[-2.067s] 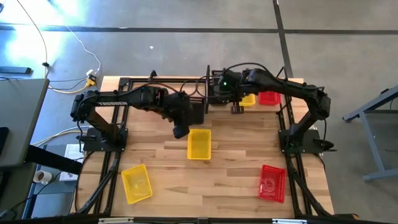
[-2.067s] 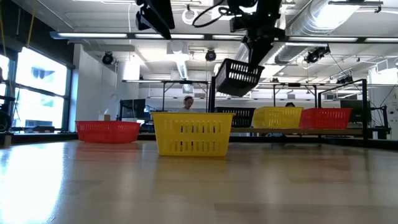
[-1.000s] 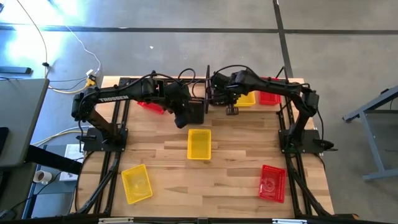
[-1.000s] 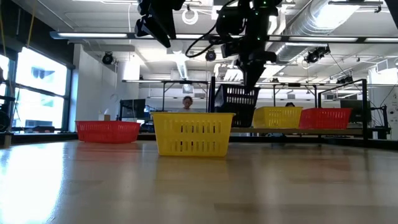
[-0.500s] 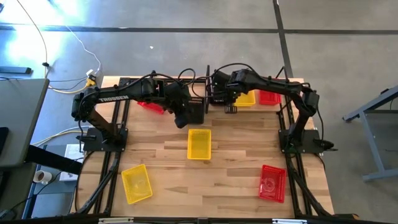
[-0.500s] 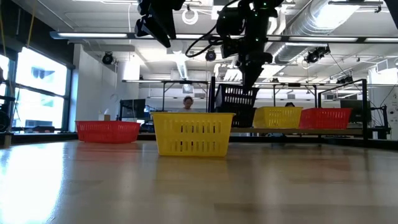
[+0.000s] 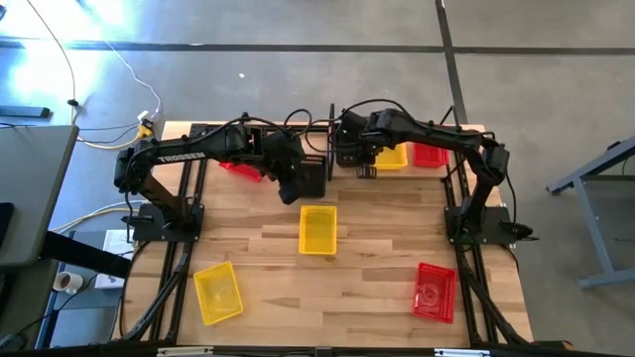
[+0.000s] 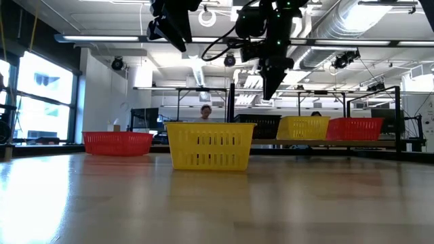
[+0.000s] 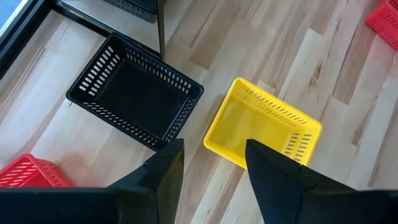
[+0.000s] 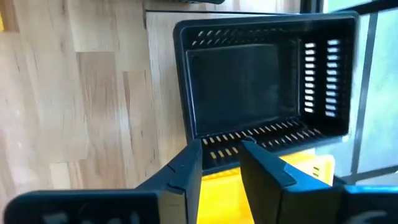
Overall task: Stack baskets on shelf by color
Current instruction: Stack the top yellow basket on the yellow basket on the shelf
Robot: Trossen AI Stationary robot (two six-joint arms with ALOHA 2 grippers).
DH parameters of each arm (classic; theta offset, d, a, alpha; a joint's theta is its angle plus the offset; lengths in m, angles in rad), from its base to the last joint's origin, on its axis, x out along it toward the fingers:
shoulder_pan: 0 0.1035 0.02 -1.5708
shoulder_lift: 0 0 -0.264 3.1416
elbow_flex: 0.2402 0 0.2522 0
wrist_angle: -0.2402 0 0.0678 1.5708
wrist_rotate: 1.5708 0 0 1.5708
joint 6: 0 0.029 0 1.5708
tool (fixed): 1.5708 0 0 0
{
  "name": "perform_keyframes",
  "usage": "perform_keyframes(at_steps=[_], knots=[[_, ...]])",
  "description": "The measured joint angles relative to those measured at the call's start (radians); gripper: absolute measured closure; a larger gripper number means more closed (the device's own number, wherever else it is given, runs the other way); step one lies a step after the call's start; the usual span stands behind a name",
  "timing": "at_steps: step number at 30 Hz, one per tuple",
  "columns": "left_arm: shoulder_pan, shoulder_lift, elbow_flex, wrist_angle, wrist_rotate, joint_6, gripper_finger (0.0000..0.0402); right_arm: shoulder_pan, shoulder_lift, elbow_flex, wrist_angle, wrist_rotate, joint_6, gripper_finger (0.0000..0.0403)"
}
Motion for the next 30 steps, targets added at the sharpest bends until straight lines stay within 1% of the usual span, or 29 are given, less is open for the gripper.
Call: perform_keyframes(at_steps=[4,6,10,13,17,21,28,30], knots=[[0.000,0.000,0.000,0.000,0.007,-0.008,0.0241,0.000,-0.002,0.041,-0.072,-0.007,0.105,0.0306],[0.000,0.000,0.000,-0.001,0.015,-0.030,0.0241,0.002,-0.002,0.070,-0.123,-0.032,0.173,0.0306],[0.000,0.000,0.000,-0.001,0.077,-0.039,0.0241,0.021,-0.003,0.115,-0.204,-0.077,0.304,0.0306],[-0.001,0.000,0.000,-0.002,0.117,-0.065,0.0241,0.051,-0.020,0.120,-0.224,-0.092,0.378,0.0306],[-0.008,0.000,0.000,-0.046,0.120,-0.126,0.0241,0.101,-0.057,0.114,-0.240,-0.092,0.475,0.0306],[-0.028,0.000,0.000,-0.074,0.116,-0.131,0.0241,0.154,-0.080,0.114,-0.244,-0.085,0.578,0.0306],[-0.076,0.000,0.000,-0.092,0.116,-0.149,0.0241,0.250,-0.079,0.114,-0.264,-0.082,0.733,0.0306],[-0.092,0.000,-0.004,-0.094,0.115,-0.149,0.0241,0.278,-0.079,0.114,-0.273,-0.068,0.776,0.0306]])
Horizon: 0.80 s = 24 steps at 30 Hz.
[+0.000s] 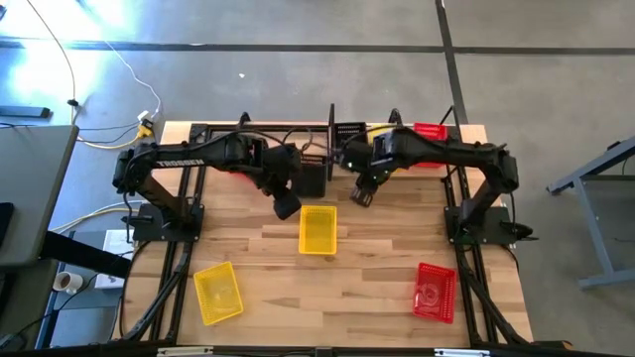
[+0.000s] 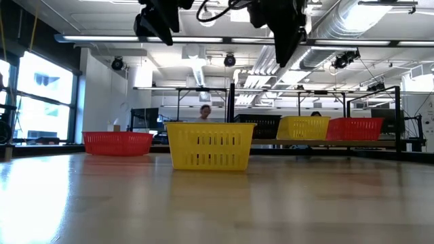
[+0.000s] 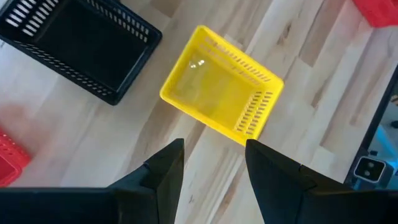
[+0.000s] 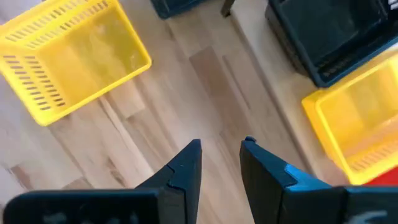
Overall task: Stack baskets on shelf by color
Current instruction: Stack the top yellow basket on the yellow basket on the shelf
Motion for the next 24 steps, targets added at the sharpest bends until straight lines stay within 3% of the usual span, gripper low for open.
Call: perform_keyframes(at_steps=[6,13,24], knots=[[-0.037,0.000,-0.110,0.024,0.000,-0.032,0.0241,0.067,0.000,-0.001,-0.083,0.037,0.111,0.0306],[-0.075,0.000,-0.240,0.199,0.003,-0.106,0.0241,0.111,0.000,-0.001,-0.101,0.037,0.147,0.0306],[-0.247,0.017,-0.301,0.453,0.001,0.154,0.0241,0.086,0.000,-0.001,-0.098,0.103,0.069,0.0306]])
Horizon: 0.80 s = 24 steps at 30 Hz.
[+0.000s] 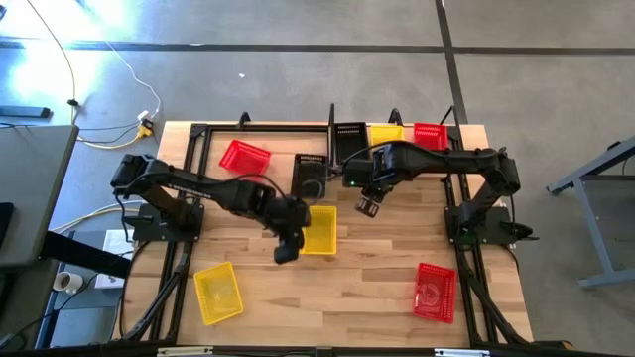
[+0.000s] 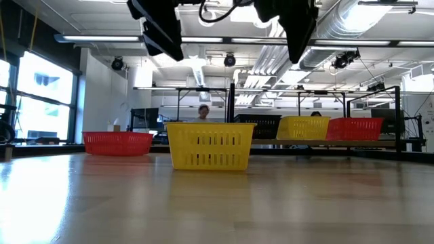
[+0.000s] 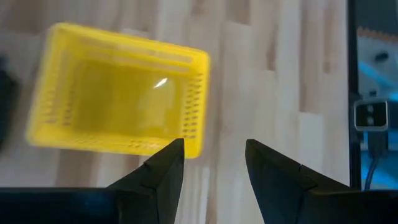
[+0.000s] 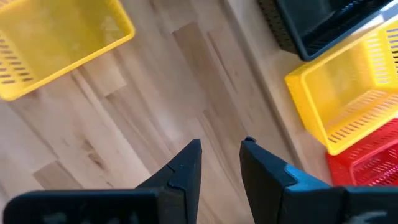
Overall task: Stack baskets on shelf by color
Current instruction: Stack the top yellow basket on the yellow basket on the shelf
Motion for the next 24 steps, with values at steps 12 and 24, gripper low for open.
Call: perform_keyframes(at_steps=[12,24], knots=[[-0.065,0.125,-0.001,0.016,-0.049,-0.060,0.0241,-0.023,0.001,0.000,0.013,-0.036,-0.052,0.0306],[0.031,0.173,-0.001,-0.089,-0.205,-0.626,0.0241,-0.023,0.001,0.000,0.041,-0.045,-0.052,0.0306]])
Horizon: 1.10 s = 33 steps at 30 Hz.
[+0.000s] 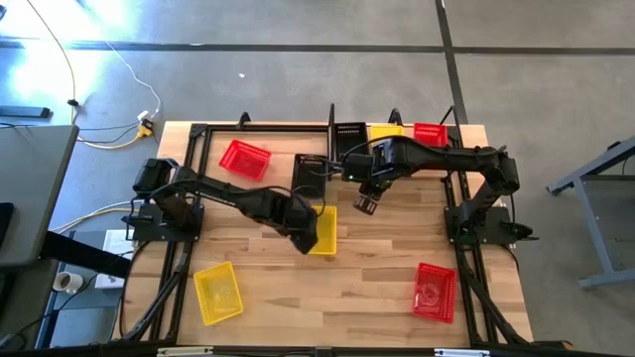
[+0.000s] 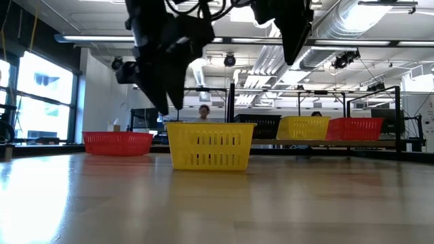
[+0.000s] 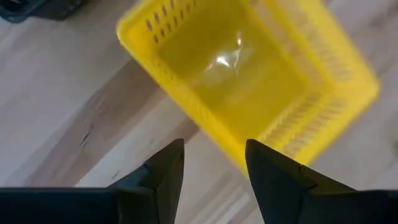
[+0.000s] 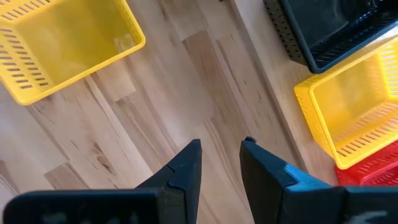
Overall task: Stack baskets on shelf by color
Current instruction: Stack the top yellow basket on the yellow basket on the shelf
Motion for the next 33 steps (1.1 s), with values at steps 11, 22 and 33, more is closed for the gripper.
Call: perform_keyframes(at_steps=[11,22,33], knots=[[0.056,0.074,-0.001,0.043,0.045,-0.054,0.0241,0.006,0.000,0.000,0.002,0.000,0.003,0.0306],[0.073,0.128,0.000,0.053,0.099,-0.069,0.0283,0.078,0.000,0.000,-0.049,0.003,0.051,0.0318],[0.059,0.121,0.000,0.062,0.122,-0.139,0.0390,0.220,0.000,0.000,-0.060,-0.110,0.014,0.0330]])
